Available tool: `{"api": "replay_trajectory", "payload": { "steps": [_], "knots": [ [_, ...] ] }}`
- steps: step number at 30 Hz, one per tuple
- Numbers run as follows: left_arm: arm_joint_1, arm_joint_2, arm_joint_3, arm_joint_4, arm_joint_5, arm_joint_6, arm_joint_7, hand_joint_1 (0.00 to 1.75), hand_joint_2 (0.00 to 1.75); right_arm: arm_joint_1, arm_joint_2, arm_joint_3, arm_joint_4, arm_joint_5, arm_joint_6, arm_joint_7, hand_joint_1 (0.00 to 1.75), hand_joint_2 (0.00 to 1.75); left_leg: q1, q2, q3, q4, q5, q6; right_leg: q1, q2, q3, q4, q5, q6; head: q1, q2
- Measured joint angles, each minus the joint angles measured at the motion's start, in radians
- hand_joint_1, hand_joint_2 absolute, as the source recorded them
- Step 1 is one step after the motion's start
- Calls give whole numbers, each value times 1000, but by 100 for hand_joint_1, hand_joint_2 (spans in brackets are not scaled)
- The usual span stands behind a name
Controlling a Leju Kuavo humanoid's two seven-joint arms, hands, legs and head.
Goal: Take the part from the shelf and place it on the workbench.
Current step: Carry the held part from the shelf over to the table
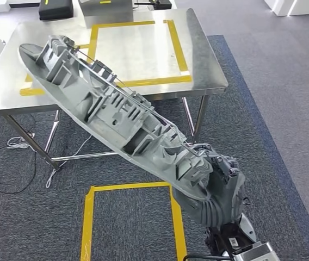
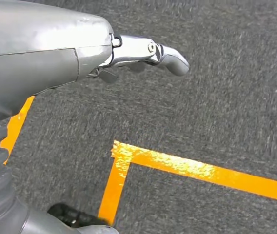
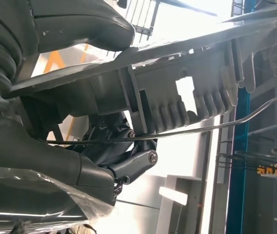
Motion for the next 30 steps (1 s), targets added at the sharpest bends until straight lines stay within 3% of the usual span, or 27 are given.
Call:
{"api": "replay_trajectory", "payload": {
  "steps": [1,2,3,5,7,8,12,14,16,17,18,19,21,23,27,28,30],
  "knots": [
    [1,1,0,0,-1,1,0,0,175,0,0,-1,0,-1,2,0,175,175,0,0,-34,59,-15,-2,1,0,5,0,-4,-2,0,0],
    [2,1,0,0,-2,1,-1,0,175,1,0,-2,0,-2,3,0,175,175,0,0,-56,89,-12,-2,1,1,10,0,-9,-2,0,0],
    [2,1,0,0,-3,1,-1,0,175,1,0,-4,0,-3,5,0,175,175,0,0,-60,82,11,-1,1,2,18,0,-15,-1,0,0],
    [2,2,0,0,-4,2,-1,0,175,1,0,-8,0,-5,6,0,175,175,0,0,-21,-29,94,6,1,2,36,0,-30,3,0,0],
    [2,3,0,0,-5,3,-2,0,175,0,0,-11,0,-6,7,-1,175,175,-5,1,29,-139,134,17,5,3,45,-1,-46,14,-1,0],
    [1,4,0,0,-5,4,-2,0,175,0,0,-12,0,-6,7,-2,175,175,-7,1,43,-168,131,22,6,3,47,-2,-50,19,-1,0],
    [2,5,0,1,-6,6,-4,0,175,-1,0,-16,0,-5,8,-2,175,175,-5,-1,66,-189,105,47,7,2,51,22,-59,39,1,0],
    [2,5,0,1,-6,6,-4,0,175,-1,0,-16,0,-5,8,-2,175,175,-2,-1,80,-194,98,57,7,1,-7,119,-94,45,5,0],
    [1,4,0,1,-6,6,-4,0,175,0,0,-17,0,-5,8,-3,175,175,-2,-2,90,-194,87,63,8,2,-101,255,-142,48,8,0],
    [2,5,0,1,-6,6,-4,0,175,0,0,-18,0,-5,7,-2,175,175,-3,-2,97,-194,80,64,8,2,-136,291,-148,47,8,0],
    [2,5,0,1,-6,7,-4,0,175,1,0,-18,0,-5,7,-2,175,175,-3,-2,108,-194,71,64,8,2,-158,296,-136,46,8,0],
    [3,5,0,1,-6,7,-4,0,175,1,0,-19,0,-5,7,-1,175,175,-4,-3,121,-195,61,62,8,1,-158,261,-100,43,9,0],
    [3,4,1,1,-7,7,-4,0,175,0,0,-19,0,-4,9,1,175,175,-4,-4,153,-195,39,57,12,1,-129,136,-3,33,9,0],
    [1,4,1,1,-8,6,-4,0,175,-3,0,-20,1,-3,14,7,175,175,-6,-5,171,-196,20,46,17,-1,-103,54,35,22,8,0],
    [-3,4,1,1,-13,6,-6,0,175,-11,0,-29,1,-2,21,20,175,175,-6,-2,177,-167,15,24,16,1,-68,30,30,0,5,0],
    [-4,4,1,1,-15,6,-6,0,175,-13,1,-31,1,-1,22,21,175,175,-6,-1,162,-135,16,19,14,0,-56,25,27,-4,4,0],
    [-4,4,0,1,-15,6,-7,0,175,-19,2,-35,1,0,22,22,175,175,-3,0,92,-24,-5,9,12,0,-34,18,14,-12,1,0]
  ]
}}
